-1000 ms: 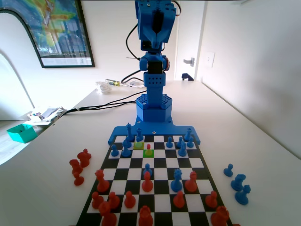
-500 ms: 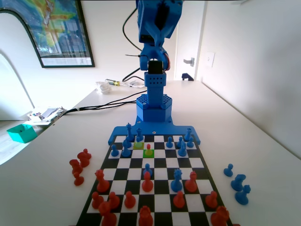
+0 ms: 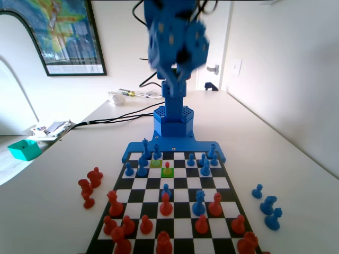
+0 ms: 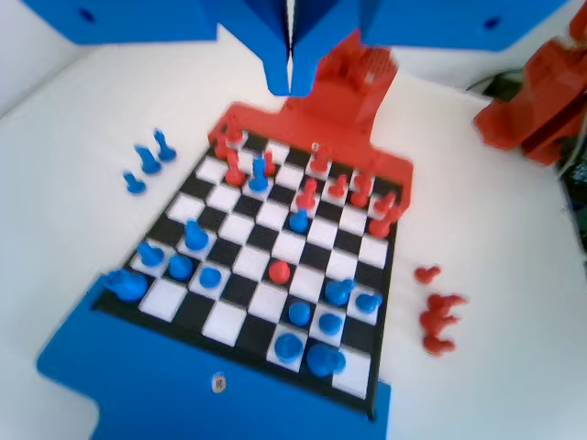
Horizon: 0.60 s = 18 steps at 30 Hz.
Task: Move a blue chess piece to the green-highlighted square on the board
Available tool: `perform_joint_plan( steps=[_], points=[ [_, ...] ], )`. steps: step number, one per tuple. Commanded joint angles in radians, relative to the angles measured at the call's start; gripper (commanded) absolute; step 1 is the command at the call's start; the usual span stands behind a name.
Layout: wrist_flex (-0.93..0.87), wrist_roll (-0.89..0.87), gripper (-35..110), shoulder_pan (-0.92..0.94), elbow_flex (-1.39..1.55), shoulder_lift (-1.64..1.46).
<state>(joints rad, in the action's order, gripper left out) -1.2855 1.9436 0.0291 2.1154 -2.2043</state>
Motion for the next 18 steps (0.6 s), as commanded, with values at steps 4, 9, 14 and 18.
perform_joint_plan(
  steps=[4,9,14,18],
  points=[
    [0.244,0.058,1,0.043,0.153,0.097],
    [0.327,0.052,4,0.038,0.239,0.156],
    [0.357,0.005,7,0.023,0.250,0.225],
    [0.420,-0.025,9,0.003,0.247,0.302]
  ],
)
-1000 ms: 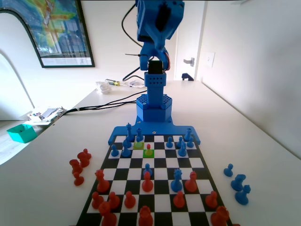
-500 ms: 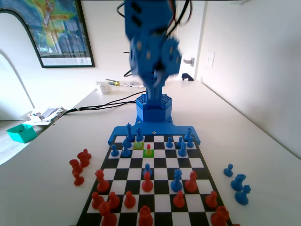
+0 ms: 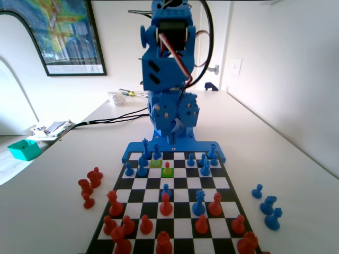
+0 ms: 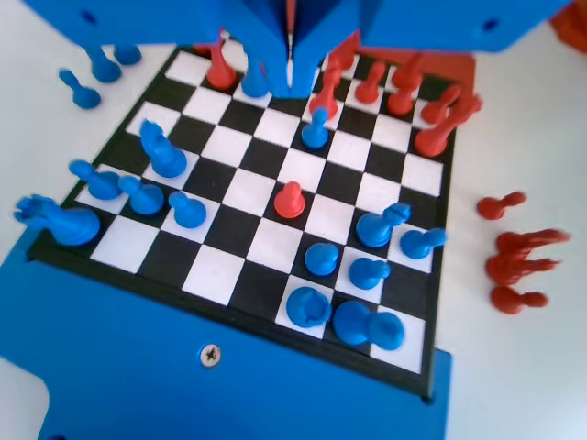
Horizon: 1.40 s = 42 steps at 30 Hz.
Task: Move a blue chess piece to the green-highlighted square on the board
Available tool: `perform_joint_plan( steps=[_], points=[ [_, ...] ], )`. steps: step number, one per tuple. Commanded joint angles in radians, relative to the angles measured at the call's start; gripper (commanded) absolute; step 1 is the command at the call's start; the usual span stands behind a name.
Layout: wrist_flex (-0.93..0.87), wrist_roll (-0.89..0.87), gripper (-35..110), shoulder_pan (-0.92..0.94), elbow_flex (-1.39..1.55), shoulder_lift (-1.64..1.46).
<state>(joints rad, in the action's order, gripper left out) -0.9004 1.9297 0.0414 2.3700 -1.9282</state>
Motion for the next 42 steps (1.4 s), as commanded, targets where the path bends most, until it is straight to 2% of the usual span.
perform_joint_plan(
  steps=[1,12,30,42],
  points=[
    [0.061,-0.021,10,-0.014,-0.005,0.046],
    [0.261,-0.032,15,-0.038,0.087,0.133],
    [0.316,0.060,15,0.060,0.141,0.133],
    [0.417,0.083,15,0.054,0.225,0.152]
  ],
)
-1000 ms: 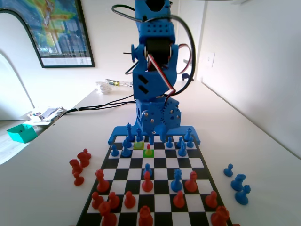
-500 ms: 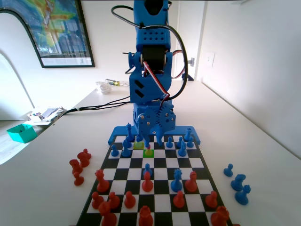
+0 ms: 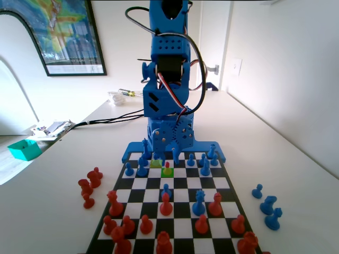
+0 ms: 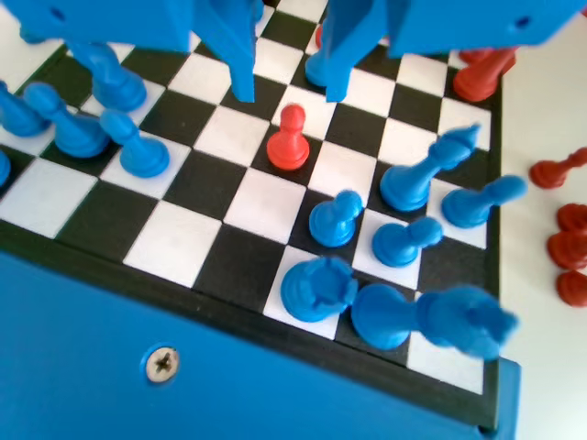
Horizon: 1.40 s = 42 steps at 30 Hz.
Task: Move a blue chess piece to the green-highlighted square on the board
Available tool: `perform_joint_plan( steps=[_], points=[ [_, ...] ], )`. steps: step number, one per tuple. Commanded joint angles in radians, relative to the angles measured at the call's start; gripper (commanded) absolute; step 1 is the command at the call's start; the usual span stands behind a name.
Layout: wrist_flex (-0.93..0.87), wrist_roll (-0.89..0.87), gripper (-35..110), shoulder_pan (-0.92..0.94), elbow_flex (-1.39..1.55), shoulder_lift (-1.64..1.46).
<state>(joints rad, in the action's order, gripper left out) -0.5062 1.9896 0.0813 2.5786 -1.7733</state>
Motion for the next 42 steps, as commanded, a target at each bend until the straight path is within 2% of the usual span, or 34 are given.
perform_joint_plan(
  steps=[1,10,30,42],
  points=[
    [0.029,0.025,15,0.014,0.020,0.003],
    [0.094,0.037,15,0.020,0.023,0.071],
    [0.112,0.081,13,0.032,0.055,0.077],
    [0.110,0.048,13,0.020,0.012,0.084]
  ],
)
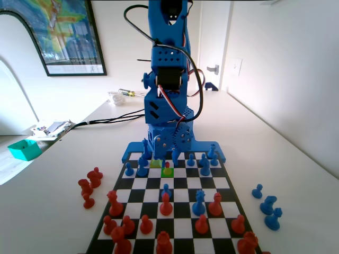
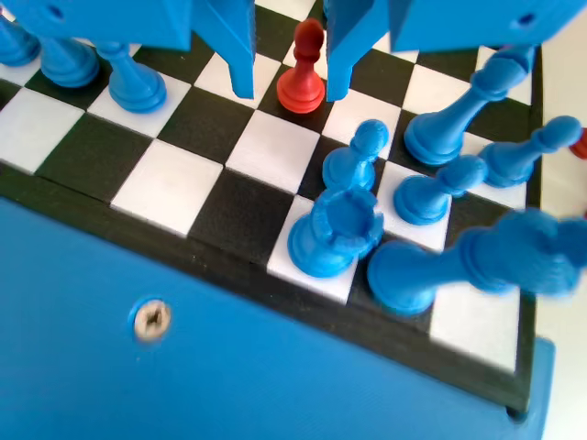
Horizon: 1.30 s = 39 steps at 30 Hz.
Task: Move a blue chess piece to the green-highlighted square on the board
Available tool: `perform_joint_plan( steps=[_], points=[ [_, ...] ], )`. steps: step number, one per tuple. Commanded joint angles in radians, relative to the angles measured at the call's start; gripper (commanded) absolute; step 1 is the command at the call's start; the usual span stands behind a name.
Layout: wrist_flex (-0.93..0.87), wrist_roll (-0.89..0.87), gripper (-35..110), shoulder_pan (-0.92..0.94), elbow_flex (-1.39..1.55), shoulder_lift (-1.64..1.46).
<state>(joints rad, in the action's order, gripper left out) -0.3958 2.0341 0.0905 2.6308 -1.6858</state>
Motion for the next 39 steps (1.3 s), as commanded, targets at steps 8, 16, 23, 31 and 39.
perform_joint_plan(
  steps=[8,16,23,31,39],
  points=[
    [0.000,0.002,13,0.014,-0.054,0.012],
    [0.000,0.026,1,0.014,-0.054,0.014],
    [0.000,0.018,1,0.011,-0.061,0.014],
    [-0.186,-0.077,1,-0.026,-0.232,0.005],
    [-0.449,-0.127,1,-0.002,-0.436,-0.043]
  ],
)
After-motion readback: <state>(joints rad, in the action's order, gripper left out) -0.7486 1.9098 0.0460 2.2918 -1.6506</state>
